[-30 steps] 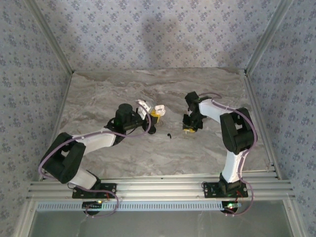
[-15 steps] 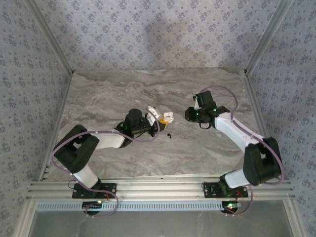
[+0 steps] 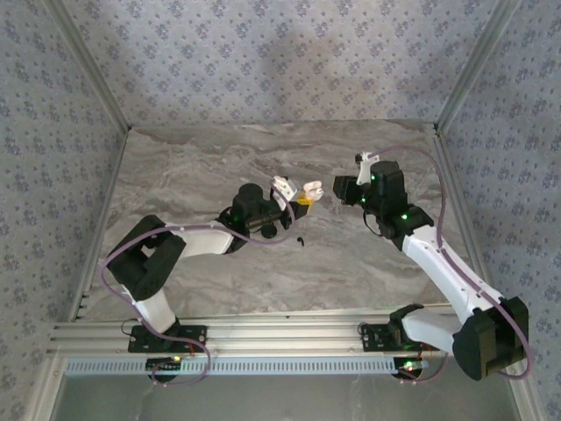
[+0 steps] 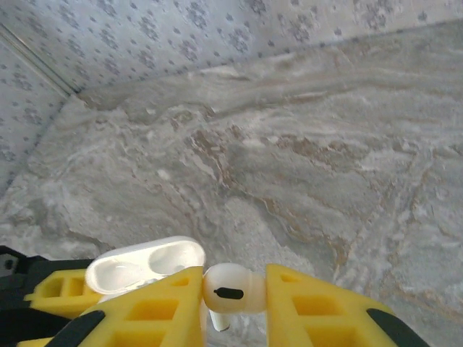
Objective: Insert the wireless bluetooth earbuds into the charging case
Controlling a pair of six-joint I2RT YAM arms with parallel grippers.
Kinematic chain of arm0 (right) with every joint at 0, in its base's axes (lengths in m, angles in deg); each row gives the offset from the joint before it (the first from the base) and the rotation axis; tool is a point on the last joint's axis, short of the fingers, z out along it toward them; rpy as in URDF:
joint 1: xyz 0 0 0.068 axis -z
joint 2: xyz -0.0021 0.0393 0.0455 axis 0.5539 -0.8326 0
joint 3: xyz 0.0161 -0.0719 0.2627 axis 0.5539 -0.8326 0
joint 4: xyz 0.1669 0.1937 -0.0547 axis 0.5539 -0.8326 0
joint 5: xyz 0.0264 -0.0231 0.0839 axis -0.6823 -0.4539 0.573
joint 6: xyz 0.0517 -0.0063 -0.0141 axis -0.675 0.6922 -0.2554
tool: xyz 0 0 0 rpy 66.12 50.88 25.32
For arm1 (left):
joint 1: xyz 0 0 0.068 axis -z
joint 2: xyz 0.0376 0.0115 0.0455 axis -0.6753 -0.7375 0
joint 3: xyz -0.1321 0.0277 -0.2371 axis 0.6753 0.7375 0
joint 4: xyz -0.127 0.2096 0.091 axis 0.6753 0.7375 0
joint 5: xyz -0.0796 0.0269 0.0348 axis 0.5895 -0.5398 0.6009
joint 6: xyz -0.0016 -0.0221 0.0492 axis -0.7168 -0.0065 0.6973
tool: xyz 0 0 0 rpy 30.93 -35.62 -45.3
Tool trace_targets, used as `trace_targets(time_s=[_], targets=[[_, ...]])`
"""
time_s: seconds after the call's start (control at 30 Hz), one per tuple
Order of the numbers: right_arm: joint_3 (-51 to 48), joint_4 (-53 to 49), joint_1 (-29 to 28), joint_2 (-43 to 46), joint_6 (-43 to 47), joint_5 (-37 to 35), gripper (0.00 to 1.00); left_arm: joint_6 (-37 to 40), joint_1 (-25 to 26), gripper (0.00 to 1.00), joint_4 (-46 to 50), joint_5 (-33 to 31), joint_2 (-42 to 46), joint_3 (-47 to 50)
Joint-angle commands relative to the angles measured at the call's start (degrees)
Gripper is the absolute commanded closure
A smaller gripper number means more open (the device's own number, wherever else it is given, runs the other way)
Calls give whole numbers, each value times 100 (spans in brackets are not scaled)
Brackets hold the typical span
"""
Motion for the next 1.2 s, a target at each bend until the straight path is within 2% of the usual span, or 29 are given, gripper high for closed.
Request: trace_targets(time_s=[0.0, 0.57, 1.17], targets=[[-48, 397, -67, 147, 114, 158, 75, -125, 35, 91, -397, -40, -86, -271], [194, 1055, -463, -352, 181, 352, 75, -434, 113, 91, -605, -14, -165, -512], [141, 1014, -553, -444, 246, 613, 75, -748, 117, 91, -896, -146, -236, -629]])
